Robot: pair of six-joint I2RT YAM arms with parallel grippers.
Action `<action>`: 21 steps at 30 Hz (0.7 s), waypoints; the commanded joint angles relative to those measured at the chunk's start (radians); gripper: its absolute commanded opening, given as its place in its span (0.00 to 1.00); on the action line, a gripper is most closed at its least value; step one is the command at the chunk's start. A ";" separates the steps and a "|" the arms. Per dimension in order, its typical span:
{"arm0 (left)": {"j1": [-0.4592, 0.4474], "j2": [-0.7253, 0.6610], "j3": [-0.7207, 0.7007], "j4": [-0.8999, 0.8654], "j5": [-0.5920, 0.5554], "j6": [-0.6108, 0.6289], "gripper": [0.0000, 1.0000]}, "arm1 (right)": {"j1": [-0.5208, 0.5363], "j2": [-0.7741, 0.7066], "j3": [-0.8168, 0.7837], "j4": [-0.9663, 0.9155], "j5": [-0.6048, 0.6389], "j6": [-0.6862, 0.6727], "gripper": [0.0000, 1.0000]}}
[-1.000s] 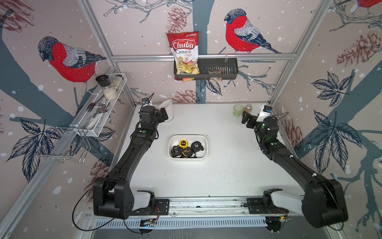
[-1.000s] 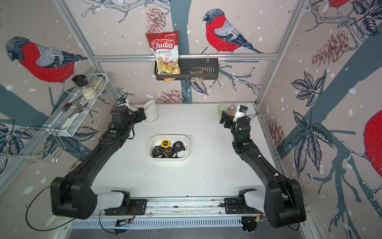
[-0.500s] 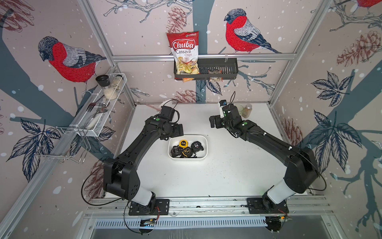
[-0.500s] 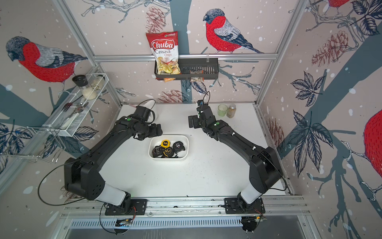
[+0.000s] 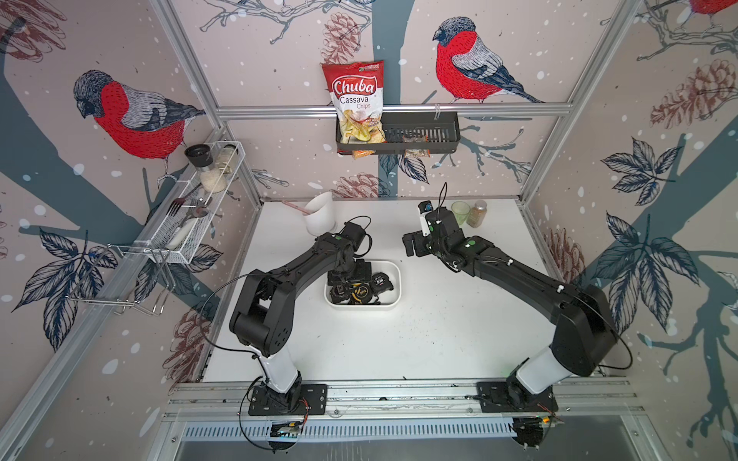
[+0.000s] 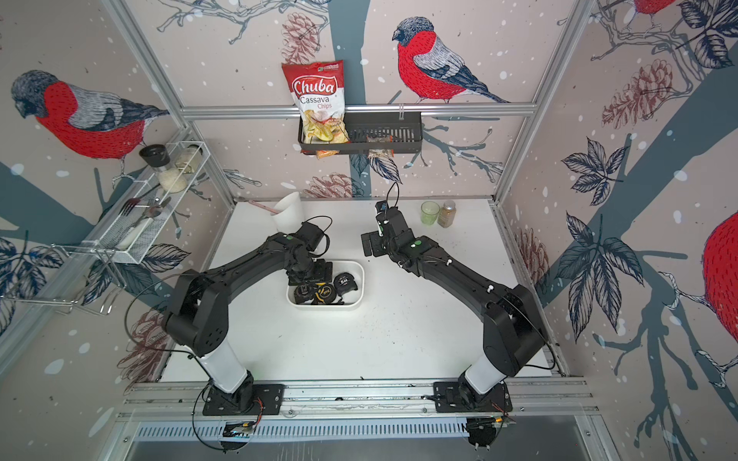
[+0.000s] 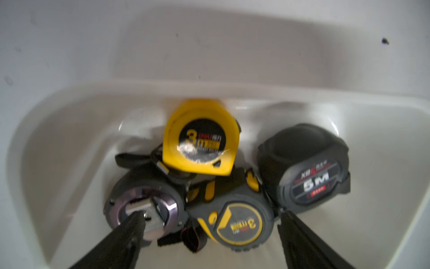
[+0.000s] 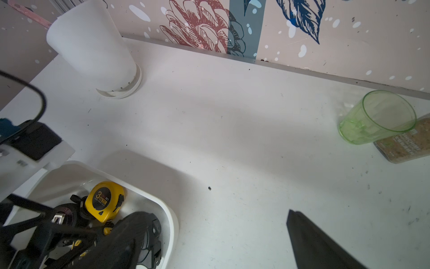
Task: Take the tape measure out of the storage box
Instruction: Pick up the tape measure from the storage box.
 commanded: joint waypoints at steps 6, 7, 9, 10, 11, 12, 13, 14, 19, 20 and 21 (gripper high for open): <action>-0.016 0.137 0.128 0.016 -0.172 0.119 0.93 | -0.015 -0.048 -0.031 0.013 0.022 0.019 1.00; -0.016 0.151 0.131 0.015 -0.180 0.125 0.93 | -0.020 -0.054 -0.036 0.012 0.023 0.025 1.00; -0.014 0.165 0.118 0.030 -0.190 0.132 0.93 | -0.026 -0.065 -0.044 0.004 0.031 0.033 1.00; -0.014 0.170 0.109 0.043 -0.189 0.133 0.93 | -0.031 -0.071 -0.046 0.001 0.033 0.039 1.00; -0.013 0.174 0.102 0.054 -0.183 0.135 0.93 | -0.035 -0.076 -0.049 -0.001 0.035 0.043 1.00; -0.014 0.181 0.098 0.059 -0.180 0.133 0.92 | -0.038 -0.080 -0.052 -0.002 0.036 0.048 1.00; -0.012 0.188 0.095 0.062 -0.174 0.132 0.92 | -0.041 -0.084 -0.055 -0.001 0.036 0.050 1.00; -0.013 0.192 0.092 0.067 -0.167 0.129 0.91 | -0.044 -0.086 -0.056 -0.001 0.037 0.051 1.00; -0.013 0.192 0.063 0.096 -0.133 0.118 0.78 | -0.053 -0.078 -0.055 -0.009 0.042 0.059 1.00; -0.013 0.193 0.062 0.098 -0.132 0.117 0.71 | -0.054 -0.073 -0.053 -0.008 0.042 0.061 1.00; -0.012 0.196 0.061 0.099 -0.135 0.116 0.64 | -0.054 -0.070 -0.049 -0.011 0.042 0.062 1.00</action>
